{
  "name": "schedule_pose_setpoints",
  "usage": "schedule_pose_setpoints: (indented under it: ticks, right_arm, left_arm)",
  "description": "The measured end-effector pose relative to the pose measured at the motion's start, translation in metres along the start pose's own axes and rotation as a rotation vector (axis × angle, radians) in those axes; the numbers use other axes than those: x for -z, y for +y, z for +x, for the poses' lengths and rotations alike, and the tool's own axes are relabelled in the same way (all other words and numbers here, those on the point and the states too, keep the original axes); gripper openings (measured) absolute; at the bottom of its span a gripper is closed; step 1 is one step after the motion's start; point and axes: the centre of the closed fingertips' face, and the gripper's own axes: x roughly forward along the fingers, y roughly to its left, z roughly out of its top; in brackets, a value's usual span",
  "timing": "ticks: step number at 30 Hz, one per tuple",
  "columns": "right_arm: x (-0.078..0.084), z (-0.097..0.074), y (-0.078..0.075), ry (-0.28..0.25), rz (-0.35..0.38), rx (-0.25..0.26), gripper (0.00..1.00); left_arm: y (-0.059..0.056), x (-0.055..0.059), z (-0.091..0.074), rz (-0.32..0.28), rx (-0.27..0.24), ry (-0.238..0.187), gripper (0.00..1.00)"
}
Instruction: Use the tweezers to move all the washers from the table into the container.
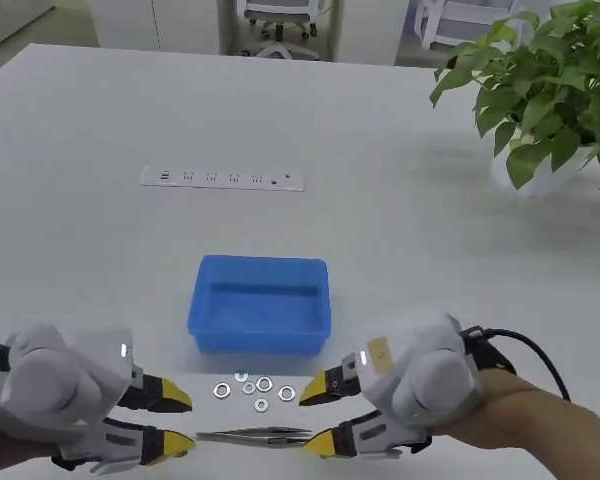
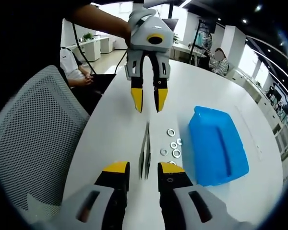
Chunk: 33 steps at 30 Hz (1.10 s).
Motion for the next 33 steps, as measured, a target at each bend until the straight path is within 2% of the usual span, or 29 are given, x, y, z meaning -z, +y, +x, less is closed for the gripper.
schedule_pose_setpoints:
  ticks: [9,20,28,33]
  right_arm:
    - [0.011,0.018,-0.005,0.048,-0.001,-0.011,0.18]
    - [0.019,0.029,-0.007,0.079,0.038,-0.029,0.13]
    - [0.019,0.032,-0.007,0.082,0.047,-0.04,0.1]
    - [0.018,0.033,-0.007,0.078,0.051,-0.044,0.1]
  left_arm:
    - [0.002,0.006,0.011,0.035,0.029,0.034,0.19]
    - [0.0,0.01,0.022,0.065,0.064,0.062,0.13]
    - [-0.002,0.016,0.028,0.086,0.084,0.091,0.09]
    - [0.0,0.014,0.029,0.089,0.081,0.085,0.07]
